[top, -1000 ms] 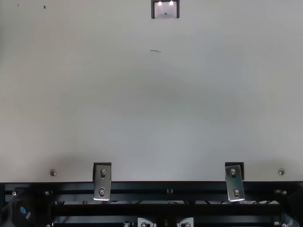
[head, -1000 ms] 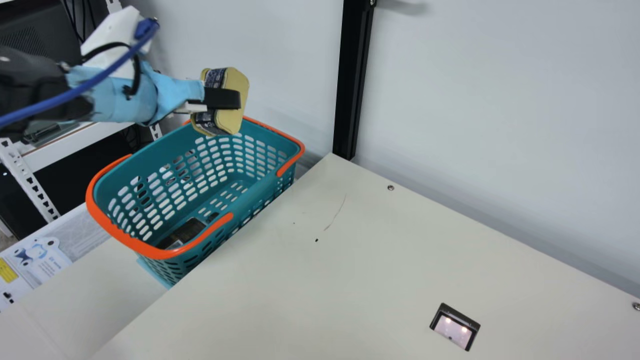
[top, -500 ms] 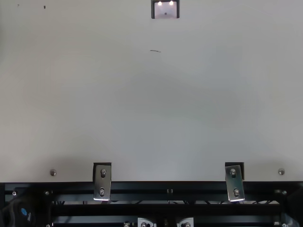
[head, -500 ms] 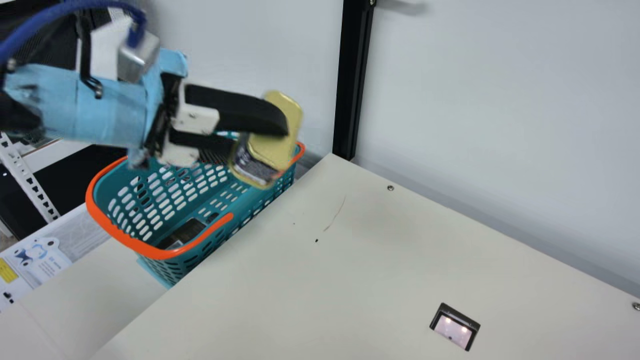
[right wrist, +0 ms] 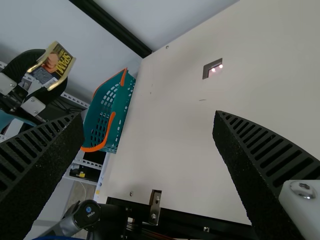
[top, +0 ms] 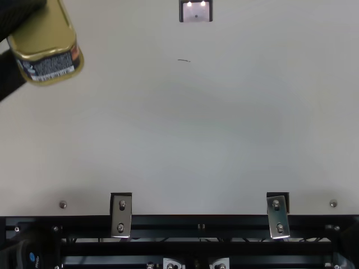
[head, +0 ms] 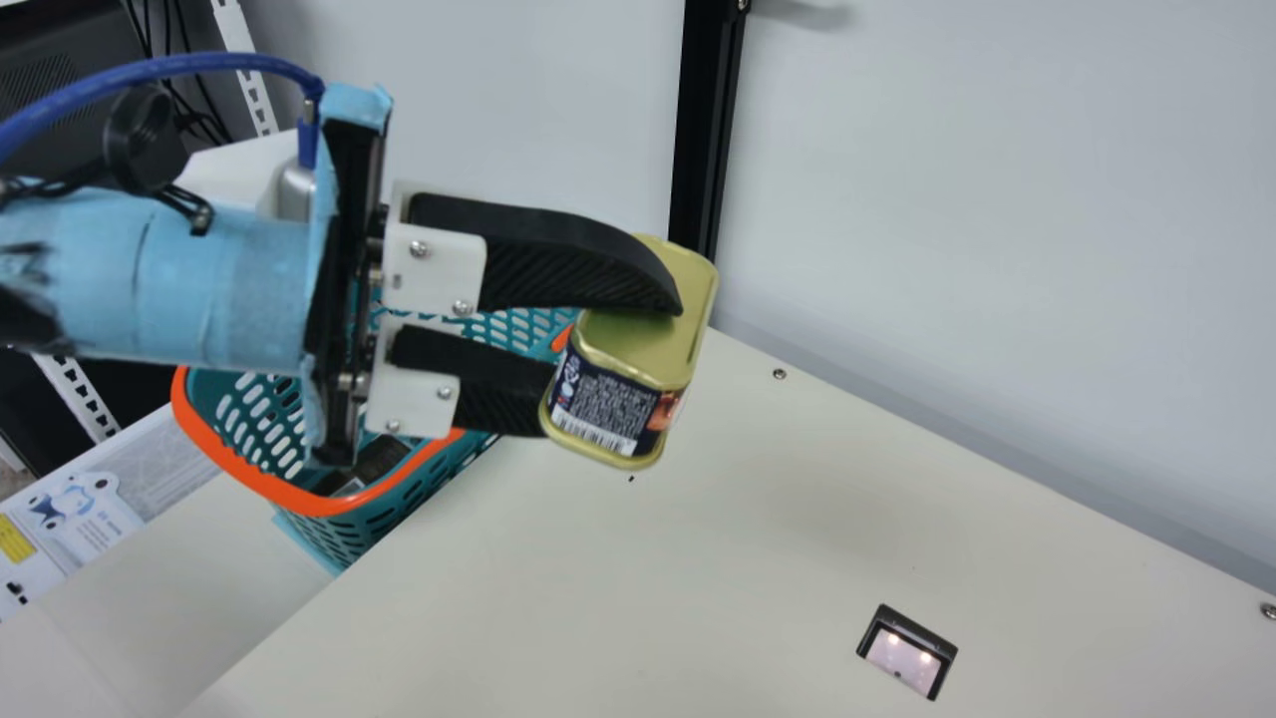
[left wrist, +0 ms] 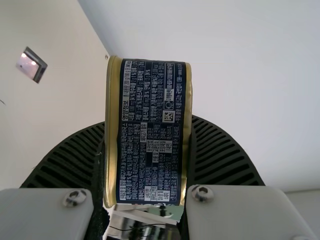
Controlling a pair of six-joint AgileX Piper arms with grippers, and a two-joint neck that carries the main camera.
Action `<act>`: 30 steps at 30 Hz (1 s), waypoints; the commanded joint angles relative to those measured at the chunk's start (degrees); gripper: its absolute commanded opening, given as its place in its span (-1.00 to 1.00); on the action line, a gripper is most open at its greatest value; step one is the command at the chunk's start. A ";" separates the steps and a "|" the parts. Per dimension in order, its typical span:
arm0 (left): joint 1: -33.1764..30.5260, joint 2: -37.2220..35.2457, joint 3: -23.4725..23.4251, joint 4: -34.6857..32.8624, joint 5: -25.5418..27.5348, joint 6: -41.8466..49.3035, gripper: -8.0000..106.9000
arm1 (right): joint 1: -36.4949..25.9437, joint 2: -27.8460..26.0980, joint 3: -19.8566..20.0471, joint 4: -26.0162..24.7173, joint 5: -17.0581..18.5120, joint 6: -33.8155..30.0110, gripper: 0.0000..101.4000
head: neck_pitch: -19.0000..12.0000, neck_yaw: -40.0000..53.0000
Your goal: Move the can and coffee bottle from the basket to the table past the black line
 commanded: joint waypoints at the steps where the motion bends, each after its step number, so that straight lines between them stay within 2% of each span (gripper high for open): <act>1: -0.13 -2.27 0.32 -0.51 0.03 -5.96 -0.68 | 0.00 0.00 0.00 0.00 0.00 0.00 1.00 | -0.97 0.40; 9: -0.15 -10.55 0.95 -1.48 0.03 -21.79 -0.68 | 0.00 0.00 0.00 0.00 0.00 0.00 1.00 | -0.97 0.40; 20: 0.36 -17.99 -2.08 0.41 0.03 -43.41 -0.68 | 0.00 0.00 0.00 0.00 0.00 0.00 1.00 | -0.97 0.40; 21: 0.43 -17.65 -1.71 -0.33 0.16 -37.87 -0.68 | 0.00 0.00 0.00 0.00 0.00 0.00 1.00 | -0.97 0.40; 25: 0.43 -17.97 -2.11 0.42 0.30 -42.95 -0.68 | 0.00 0.00 0.00 0.00 0.00 0.00 1.00 | -0.97 0.40; 30: 0.43 -17.97 -2.11 0.42 0.30 -43.35 -0.68 | 0.00 0.00 0.00 0.00 0.00 0.00 1.00 | -0.97 0.40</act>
